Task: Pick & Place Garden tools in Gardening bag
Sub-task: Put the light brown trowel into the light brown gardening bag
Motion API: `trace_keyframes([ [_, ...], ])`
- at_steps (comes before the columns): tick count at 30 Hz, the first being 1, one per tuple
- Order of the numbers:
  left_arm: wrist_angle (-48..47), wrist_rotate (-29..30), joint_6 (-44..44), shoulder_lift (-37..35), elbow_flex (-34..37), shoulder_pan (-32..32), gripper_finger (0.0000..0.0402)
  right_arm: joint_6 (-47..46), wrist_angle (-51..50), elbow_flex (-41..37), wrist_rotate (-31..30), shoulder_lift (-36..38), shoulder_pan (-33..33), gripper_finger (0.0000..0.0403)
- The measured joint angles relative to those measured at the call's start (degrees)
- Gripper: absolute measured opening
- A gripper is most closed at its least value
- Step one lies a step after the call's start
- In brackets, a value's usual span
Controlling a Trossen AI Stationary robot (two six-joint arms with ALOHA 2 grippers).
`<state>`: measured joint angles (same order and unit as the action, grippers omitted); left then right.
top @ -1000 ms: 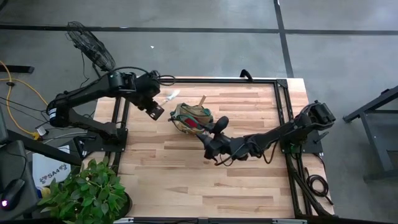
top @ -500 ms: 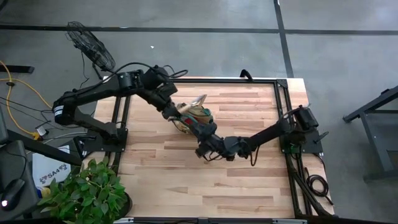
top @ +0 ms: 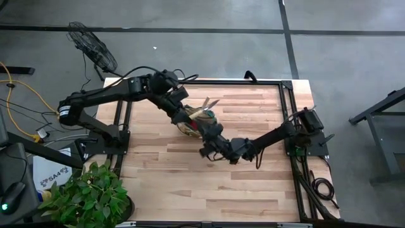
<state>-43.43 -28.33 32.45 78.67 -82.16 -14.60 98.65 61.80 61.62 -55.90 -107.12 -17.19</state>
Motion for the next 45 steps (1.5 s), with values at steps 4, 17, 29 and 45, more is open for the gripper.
trace_keyframes([
  [4,-0.85,1.04,-0.07,0.09,0.08,-0.01,0.0064,0.41,0.17,0.01,-0.87,0.01,-2.47,0.0222],
  [17,0.55,-1.53,0.81,3.82,0.08,3.15,0.0064,1.92,-0.1,0.01,-1.23,0.07,-1.29,0.0222],
  [29,3.48,-2.74,1.31,4.66,0.08,3.49,0.0064,1.72,-1.02,0.01,-2.0,0.07,0.1,0.0212],
  [45,3.38,-2.33,1.42,4.69,0.14,3.49,0.0064,3.51,-0.94,0.1,-3.36,0.18,0.07,0.0076],
])
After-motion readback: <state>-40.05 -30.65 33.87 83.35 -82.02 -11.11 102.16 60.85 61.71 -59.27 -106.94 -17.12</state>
